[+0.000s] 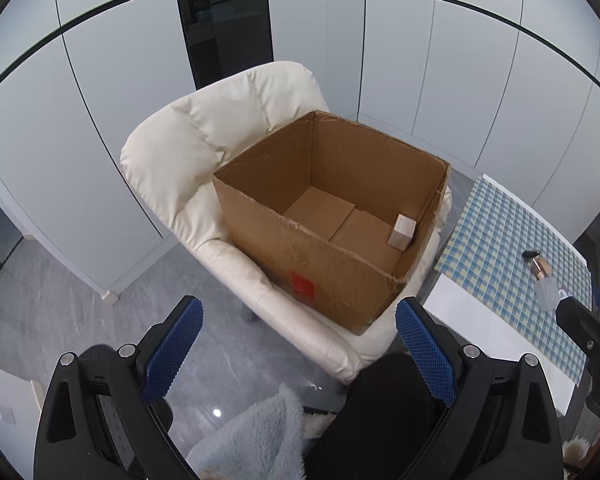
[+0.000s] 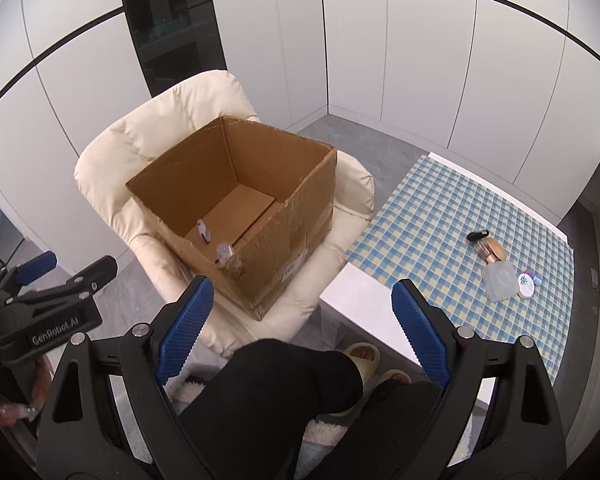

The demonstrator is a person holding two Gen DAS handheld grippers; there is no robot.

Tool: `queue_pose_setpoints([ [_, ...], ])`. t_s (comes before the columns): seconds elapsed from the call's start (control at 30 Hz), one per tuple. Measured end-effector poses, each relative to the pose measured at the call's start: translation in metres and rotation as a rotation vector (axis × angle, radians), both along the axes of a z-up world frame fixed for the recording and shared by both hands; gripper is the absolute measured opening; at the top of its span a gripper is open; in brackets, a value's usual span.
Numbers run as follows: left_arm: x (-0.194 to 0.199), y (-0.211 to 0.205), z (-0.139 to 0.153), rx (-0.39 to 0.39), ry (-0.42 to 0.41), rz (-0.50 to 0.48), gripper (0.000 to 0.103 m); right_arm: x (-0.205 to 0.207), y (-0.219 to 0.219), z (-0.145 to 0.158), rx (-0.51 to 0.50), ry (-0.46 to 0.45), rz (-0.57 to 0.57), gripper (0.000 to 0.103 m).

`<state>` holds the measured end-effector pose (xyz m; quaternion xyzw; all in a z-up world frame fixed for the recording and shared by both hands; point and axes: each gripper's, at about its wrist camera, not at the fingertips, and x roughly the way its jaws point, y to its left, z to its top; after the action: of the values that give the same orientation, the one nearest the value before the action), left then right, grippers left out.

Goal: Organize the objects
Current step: 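Withdraw both open tools from the box toward the checked cloth table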

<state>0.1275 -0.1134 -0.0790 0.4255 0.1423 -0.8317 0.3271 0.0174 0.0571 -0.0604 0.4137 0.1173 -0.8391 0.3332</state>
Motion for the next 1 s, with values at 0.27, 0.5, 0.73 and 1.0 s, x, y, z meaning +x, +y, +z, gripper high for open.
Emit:
queue_pose_setpoints([
  [0.27, 0.001, 0.019, -0.003, 0.038, -0.012, -0.055, 0.098, 0.018, 0.020, -0.001, 0.000, -0.015, -0.001, 0.093],
  [0.5, -0.004, 0.028, 0.001, 0.015, -0.010, -0.076, 0.098, 0.021, 0.027, -0.002, -0.002, -0.013, -0.012, 0.093],
  [0.73, -0.017, 0.031, -0.005, 0.018, -0.026, -0.099, 0.098, 0.009, 0.037, -0.005, -0.008, -0.029, -0.051, 0.093],
  [1.0, -0.037, 0.054, -0.011, 0.017, -0.042, -0.170, 0.098, -0.005, 0.061, -0.012, -0.013, -0.050, -0.128, 0.093],
])
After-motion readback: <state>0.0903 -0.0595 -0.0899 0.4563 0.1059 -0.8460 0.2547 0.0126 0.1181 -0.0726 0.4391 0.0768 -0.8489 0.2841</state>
